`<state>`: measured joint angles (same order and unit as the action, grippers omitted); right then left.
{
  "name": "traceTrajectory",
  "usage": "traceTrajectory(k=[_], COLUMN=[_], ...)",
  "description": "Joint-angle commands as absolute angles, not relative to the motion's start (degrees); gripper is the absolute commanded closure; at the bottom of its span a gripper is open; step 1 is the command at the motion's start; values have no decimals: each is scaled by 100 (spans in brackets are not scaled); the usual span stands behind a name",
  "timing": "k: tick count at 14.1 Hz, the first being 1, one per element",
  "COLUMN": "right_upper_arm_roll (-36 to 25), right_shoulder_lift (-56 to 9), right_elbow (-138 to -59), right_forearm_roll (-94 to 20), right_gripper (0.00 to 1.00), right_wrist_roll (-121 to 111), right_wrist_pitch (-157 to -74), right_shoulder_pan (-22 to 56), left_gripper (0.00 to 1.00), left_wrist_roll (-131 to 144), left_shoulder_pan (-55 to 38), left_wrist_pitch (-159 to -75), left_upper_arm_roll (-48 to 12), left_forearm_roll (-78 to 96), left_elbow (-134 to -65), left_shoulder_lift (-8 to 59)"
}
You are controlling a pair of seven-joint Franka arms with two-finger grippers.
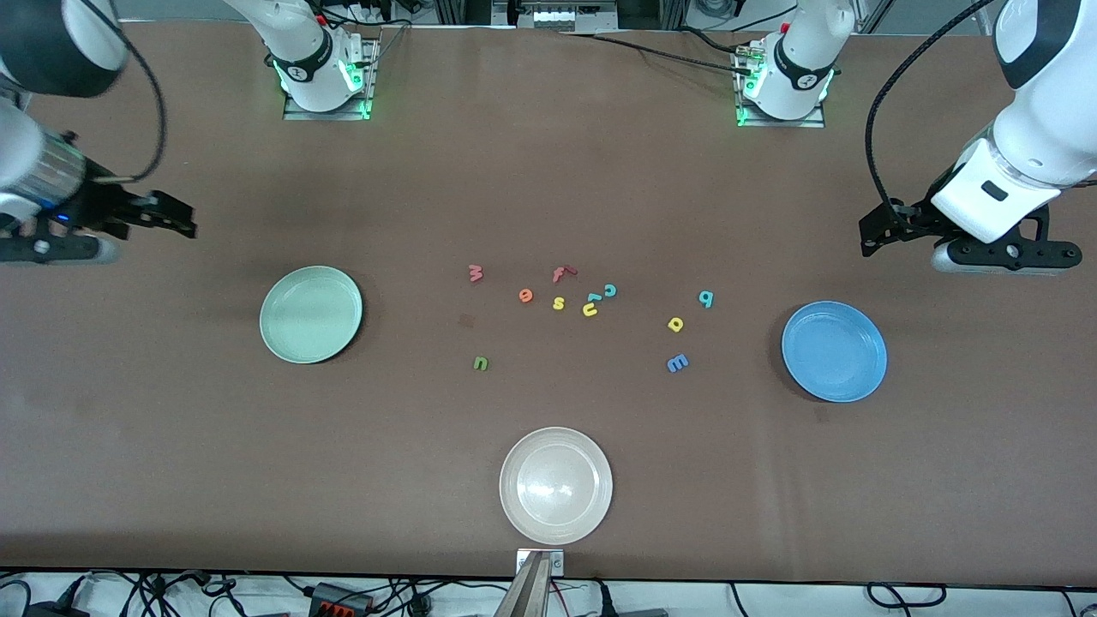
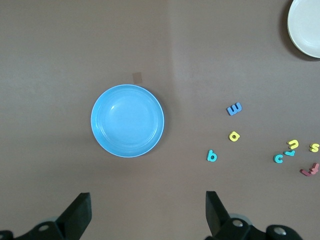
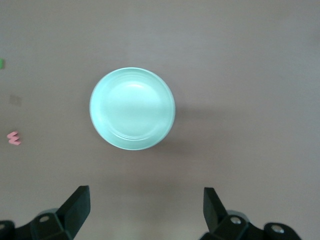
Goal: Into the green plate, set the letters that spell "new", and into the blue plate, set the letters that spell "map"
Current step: 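Move the right gripper over the pink letter M among the letters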
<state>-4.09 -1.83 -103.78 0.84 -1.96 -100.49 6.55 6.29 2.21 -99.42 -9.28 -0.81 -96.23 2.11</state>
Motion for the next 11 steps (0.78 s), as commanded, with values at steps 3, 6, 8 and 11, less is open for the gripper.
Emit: traceTrajectory(k=[3, 6, 8, 11], right_upper_arm_roll=[-431, -431, -431, -431], right_shoulder_lift=[-781, -1334, -1721, -2266], right_elbow=[-10424, -10450, -10450, -10494], right_forearm_roll=[53, 53, -61, -605], right_gripper=[0, 0, 0, 0], right_wrist_roll=[533, 984, 993, 1054], right_wrist_pitch=[-10555, -11011, -11354, -11986], right_shoulder_pan=[1826, 2599, 2934, 3260], left_gripper=[0, 0, 0, 0], left_wrist_roll=[554, 554, 545, 589], left_shoulder_pan=[237, 246, 246, 237], left_wrist_pitch=[-9826, -9826, -9826, -9826], left_upper_arm_roll=[-958, -958, -958, -993], left_forearm_roll=[35, 35, 35, 35], left_elbow=[-9448, -9448, -9448, -9440], left_shoulder_lift=[281, 281, 281, 281])
